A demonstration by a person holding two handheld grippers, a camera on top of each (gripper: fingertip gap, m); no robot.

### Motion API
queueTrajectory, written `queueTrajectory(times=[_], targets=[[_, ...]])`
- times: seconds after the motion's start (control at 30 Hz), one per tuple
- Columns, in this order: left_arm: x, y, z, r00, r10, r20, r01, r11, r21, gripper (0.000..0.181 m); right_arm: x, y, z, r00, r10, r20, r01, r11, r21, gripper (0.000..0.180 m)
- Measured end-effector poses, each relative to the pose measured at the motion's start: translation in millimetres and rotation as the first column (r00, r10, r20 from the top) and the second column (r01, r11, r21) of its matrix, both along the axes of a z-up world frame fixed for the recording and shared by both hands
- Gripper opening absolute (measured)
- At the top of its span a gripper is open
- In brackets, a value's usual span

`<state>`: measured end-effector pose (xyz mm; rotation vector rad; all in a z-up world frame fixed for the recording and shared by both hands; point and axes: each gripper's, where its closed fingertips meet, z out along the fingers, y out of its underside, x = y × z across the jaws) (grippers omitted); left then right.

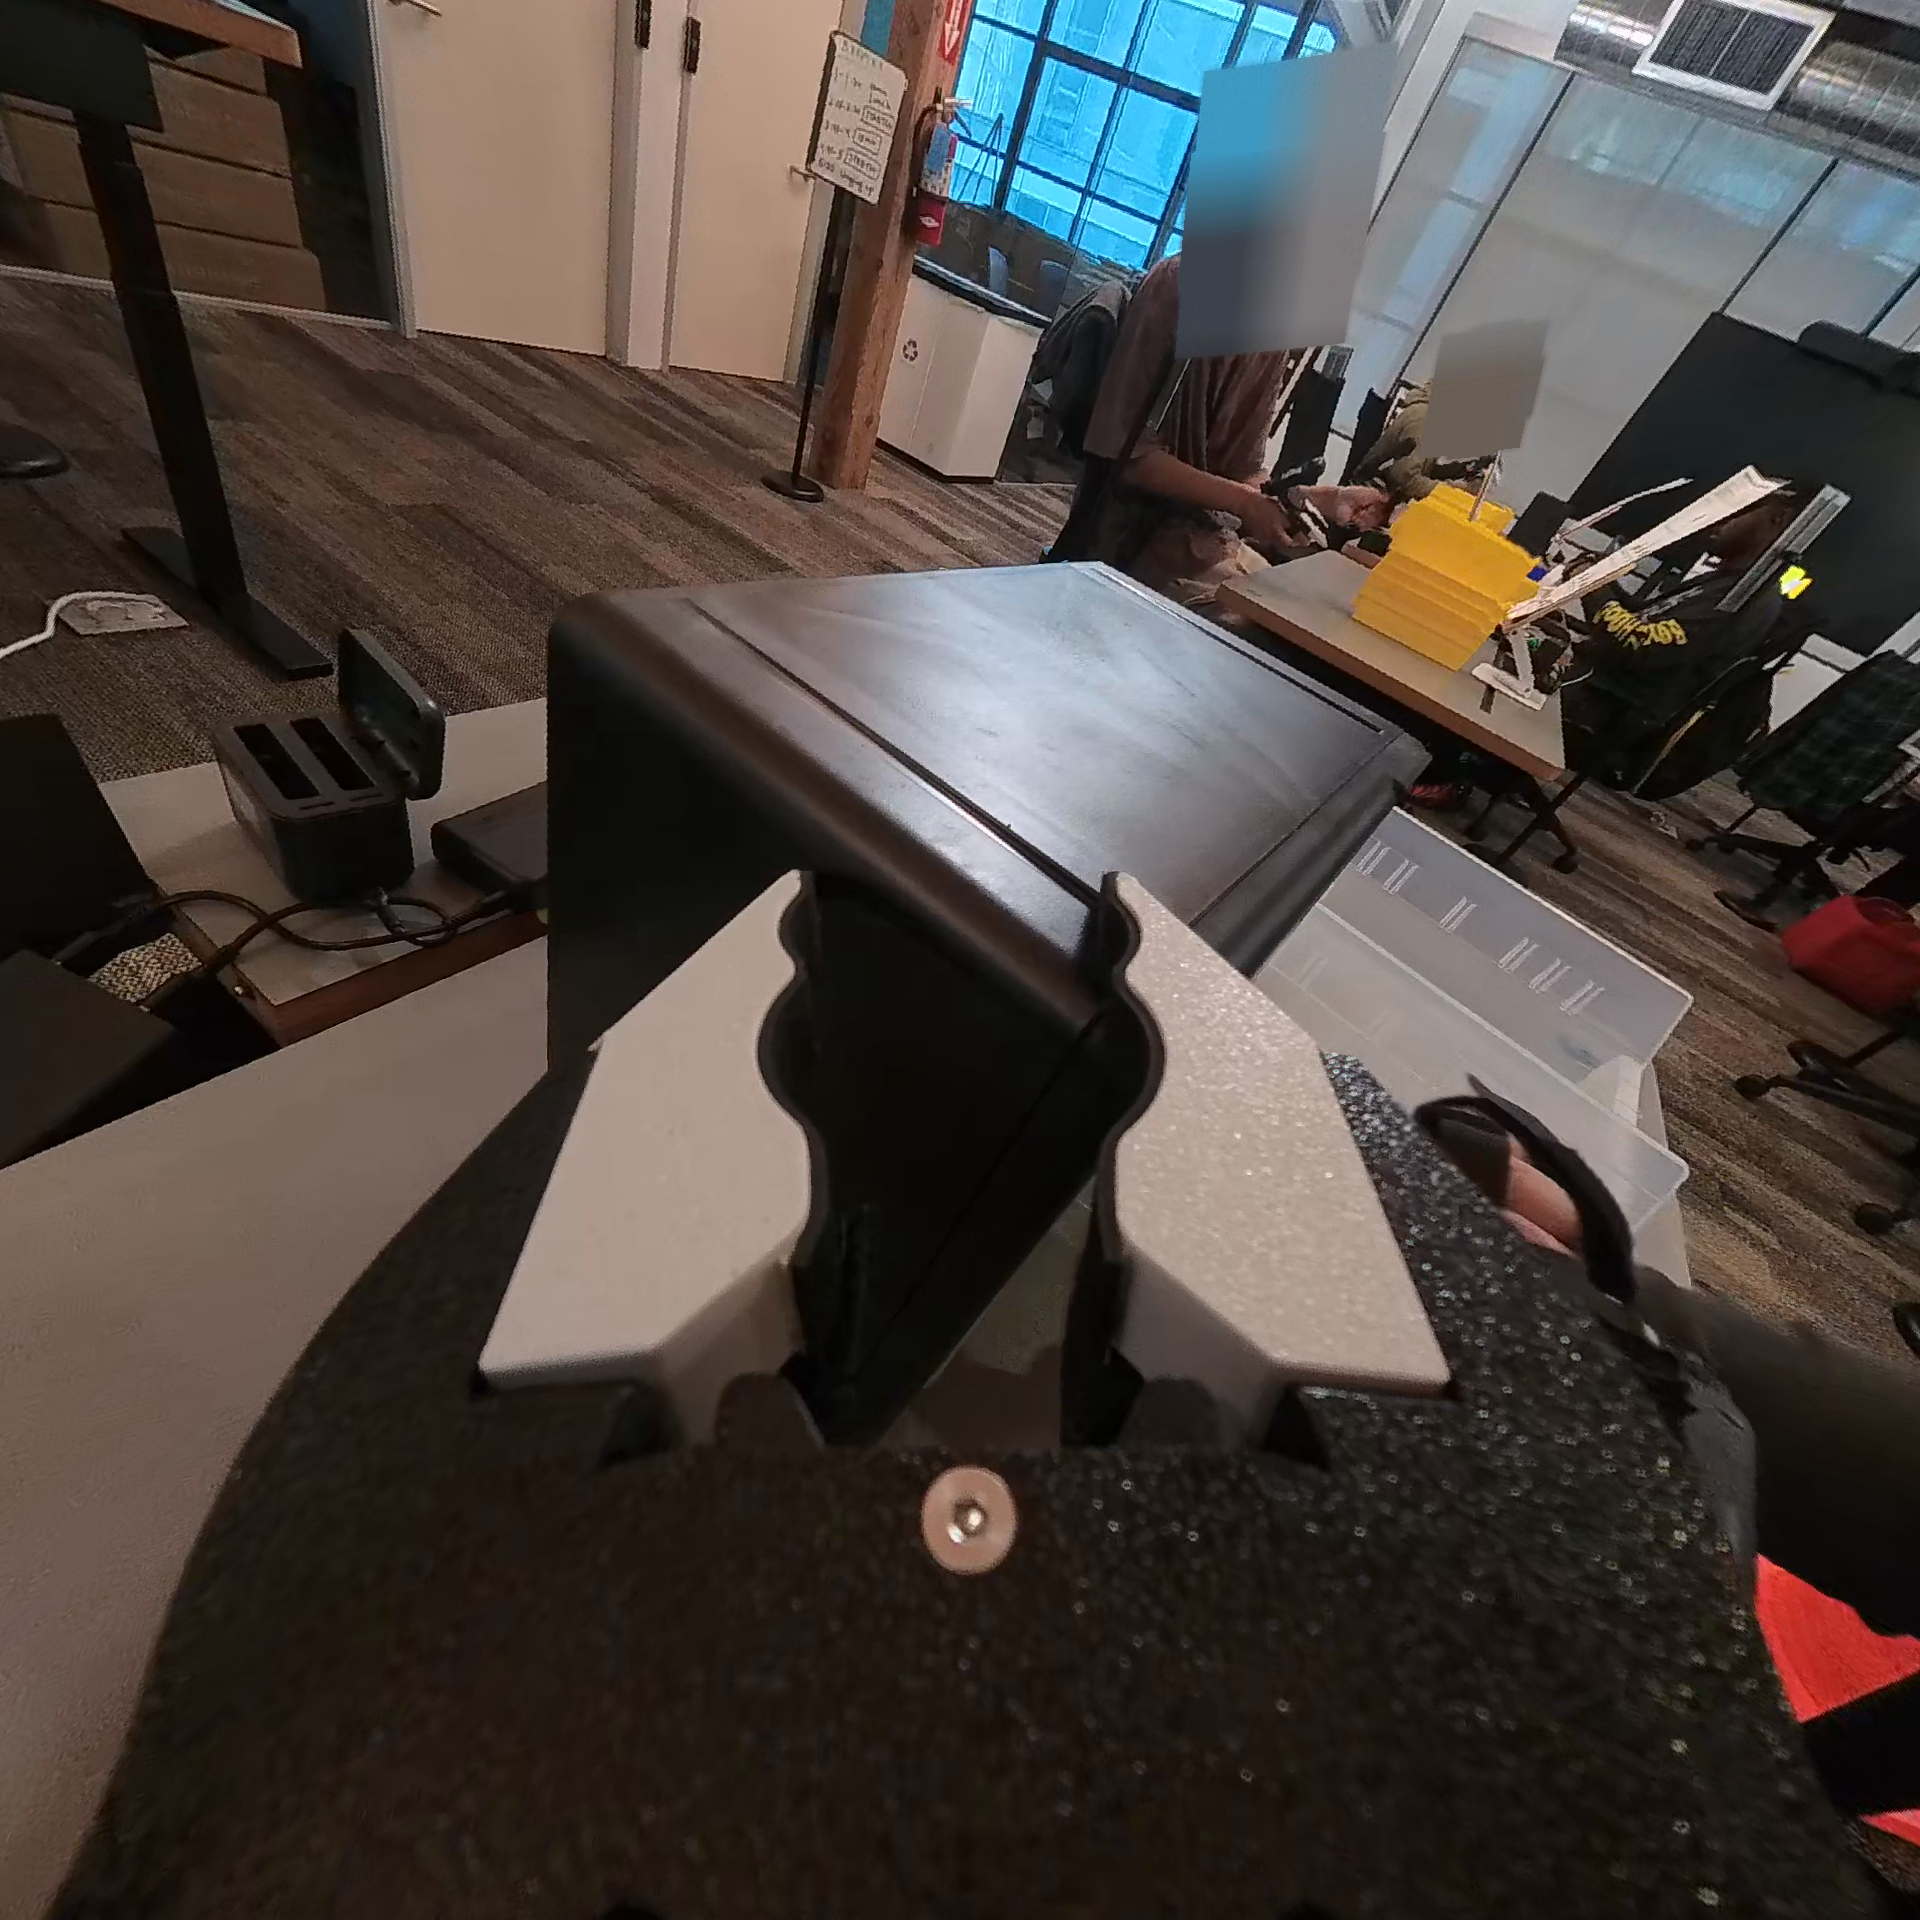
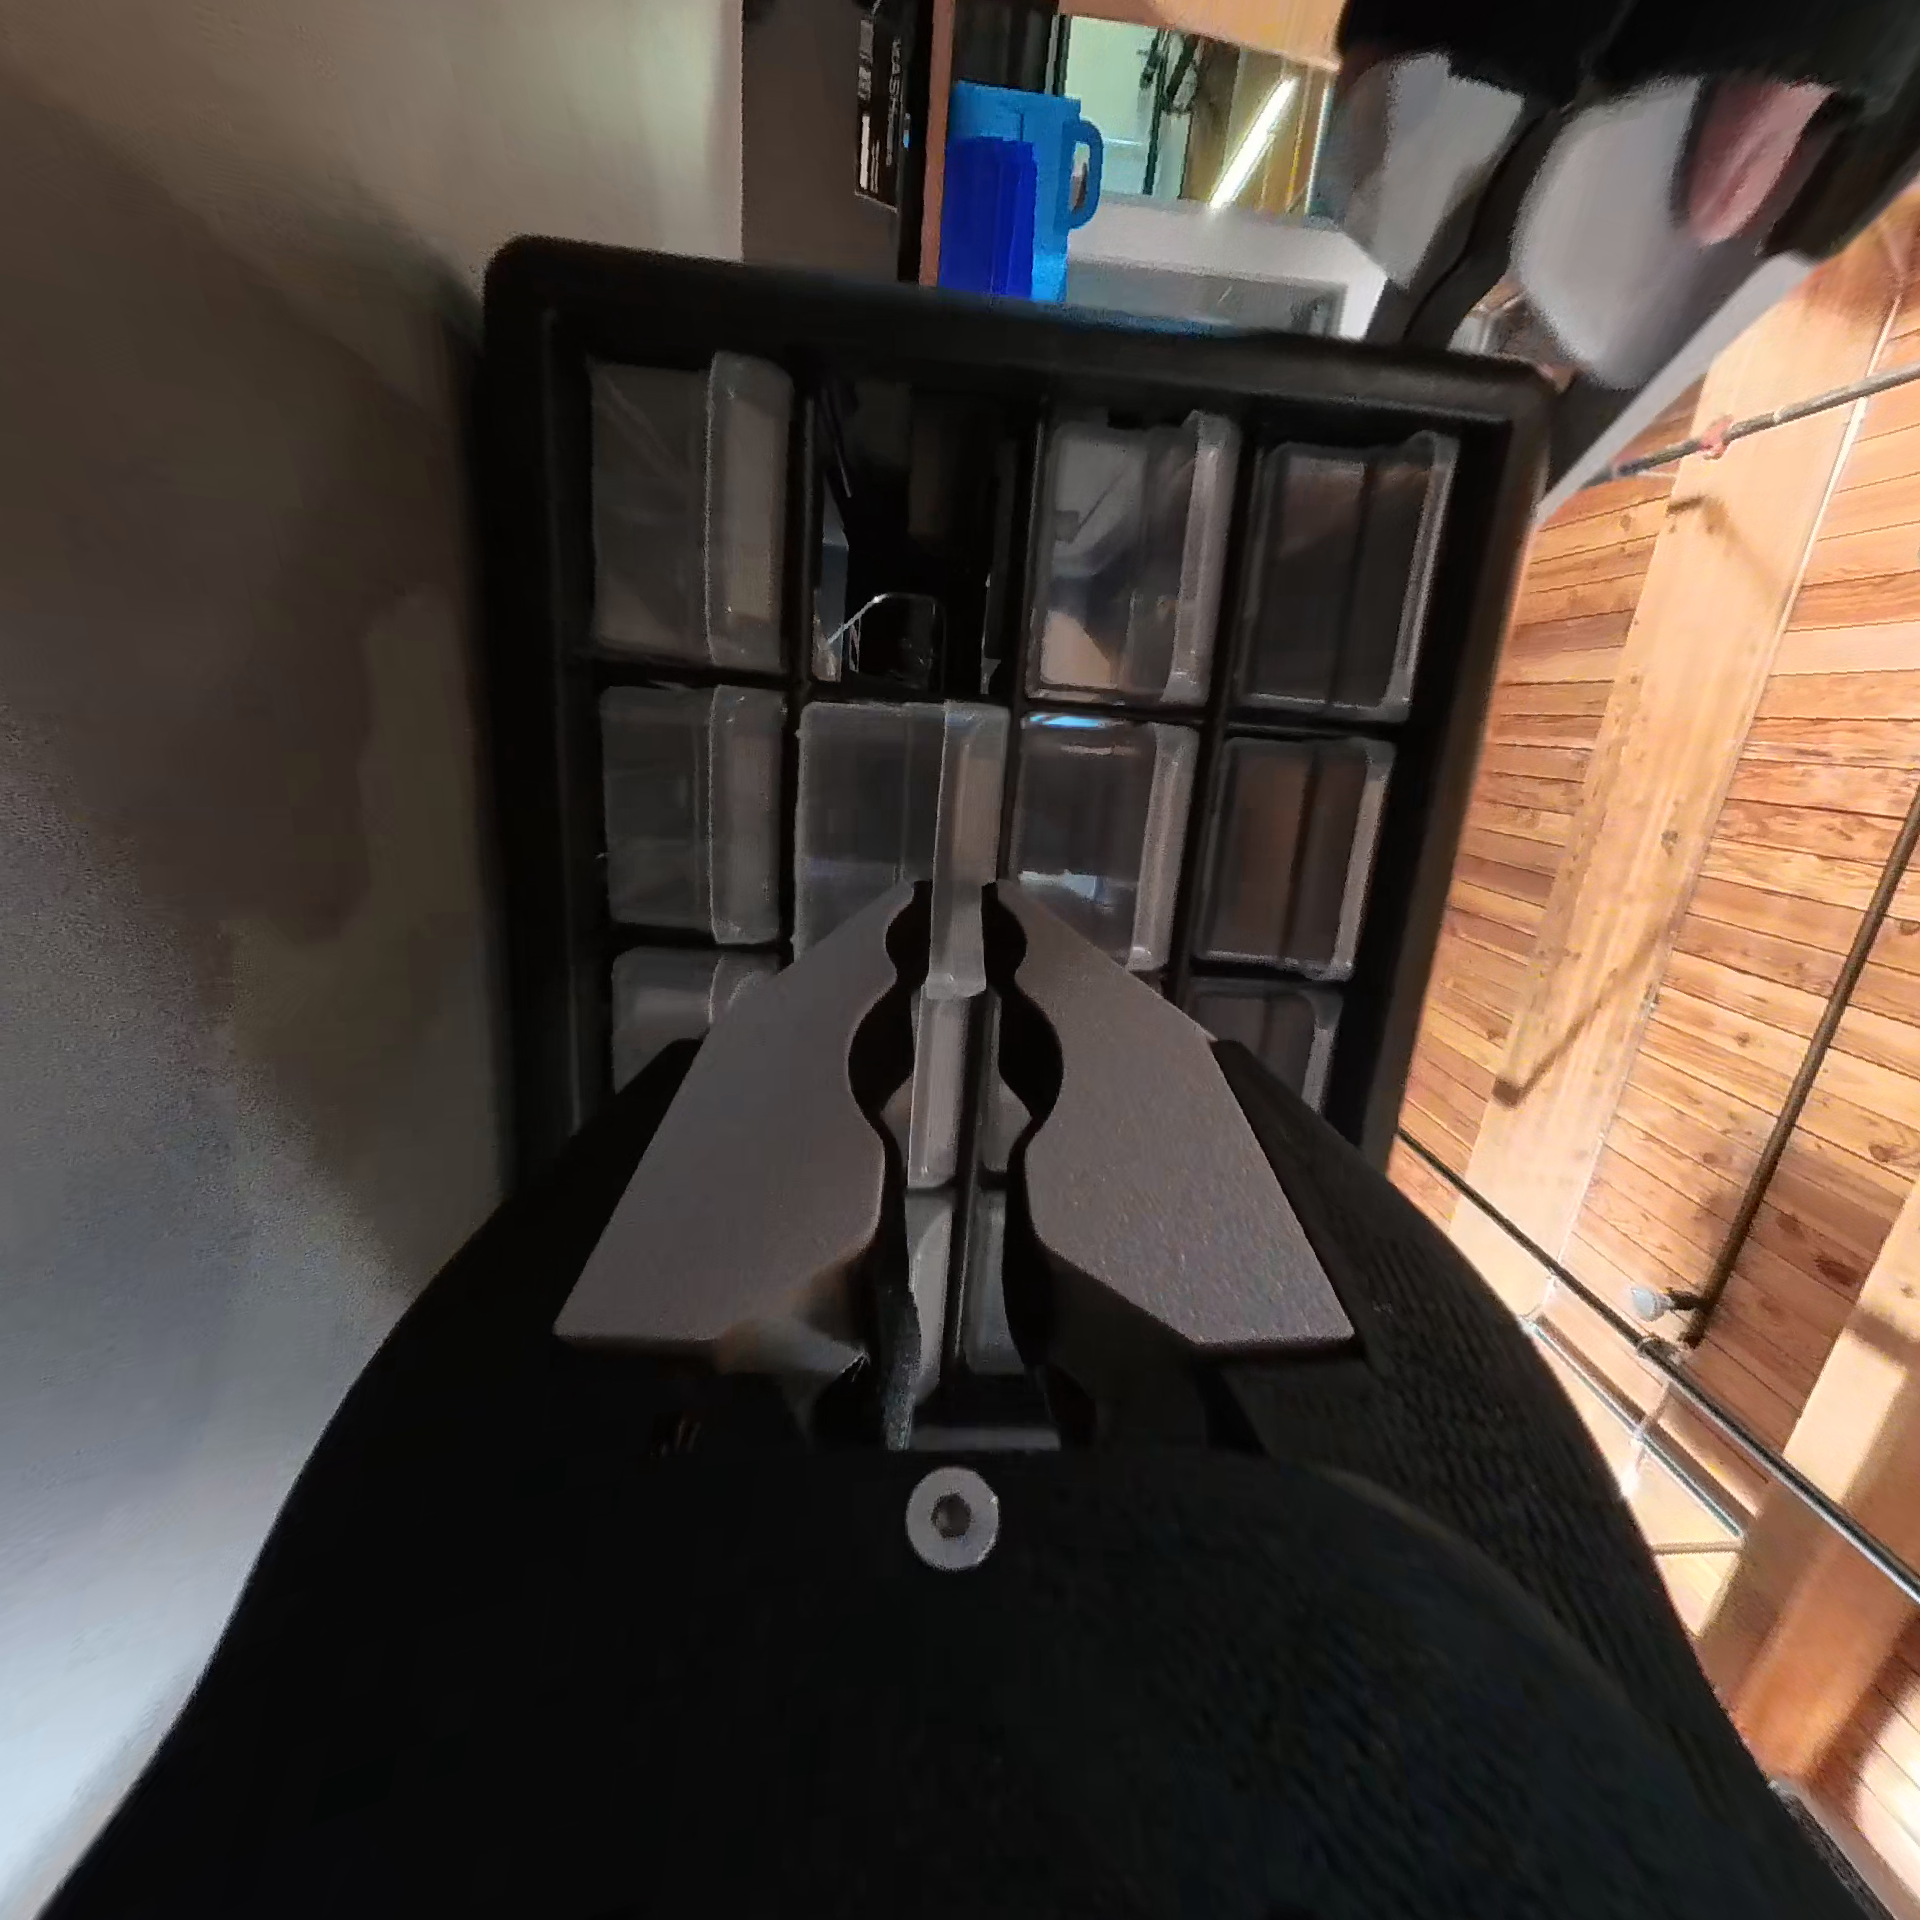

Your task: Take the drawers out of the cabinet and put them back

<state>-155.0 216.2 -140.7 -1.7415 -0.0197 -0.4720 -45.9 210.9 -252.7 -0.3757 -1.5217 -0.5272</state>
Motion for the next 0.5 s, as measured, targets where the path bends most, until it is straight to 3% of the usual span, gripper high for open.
queueTrajectory(times=[0.43, 0.5], targets=[[0.1, -0.1, -0.1, 1.000, 0.003, -0.001, -0.003, 1.000, -0.003, 0.051, 46.2, -52.2, 1.6, 1.000, 0.028, 0.001, -0.028, 0.999, -0.027, 0.010], [0.1, -0.1, -0.1, 1.000, 0.003, -0.001, -0.003, 1.000, -0.003, 0.051, 45.1, -60.4, 1.0, 0.998, 0.060, -0.024, -0.062, 0.995, -0.085, 0.039]])
